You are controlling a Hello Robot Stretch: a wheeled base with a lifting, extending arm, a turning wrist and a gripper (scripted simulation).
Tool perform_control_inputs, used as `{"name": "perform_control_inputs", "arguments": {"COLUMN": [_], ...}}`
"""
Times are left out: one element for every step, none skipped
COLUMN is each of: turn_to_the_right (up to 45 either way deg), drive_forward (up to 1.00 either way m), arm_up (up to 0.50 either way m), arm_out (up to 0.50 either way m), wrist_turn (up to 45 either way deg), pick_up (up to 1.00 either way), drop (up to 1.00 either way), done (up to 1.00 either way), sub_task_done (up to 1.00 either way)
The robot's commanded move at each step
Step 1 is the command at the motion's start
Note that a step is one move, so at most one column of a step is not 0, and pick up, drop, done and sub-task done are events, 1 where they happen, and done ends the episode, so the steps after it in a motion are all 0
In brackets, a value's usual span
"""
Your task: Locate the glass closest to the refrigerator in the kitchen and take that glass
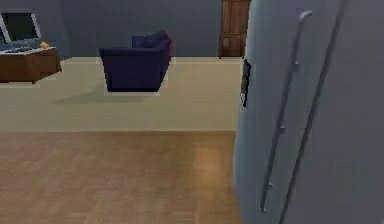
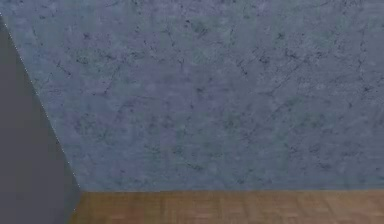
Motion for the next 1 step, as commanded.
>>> {"name": "perform_control_inputs", "arguments": {"turn_to_the_right": [-45.0], "drive_forward": [0.0], "arm_up": [0.0], "arm_out": [0.0], "wrist_turn": [0.0], "pick_up": [0.0], "drop": [0.0], "done": [0.0], "sub_task_done": [0.0]}}
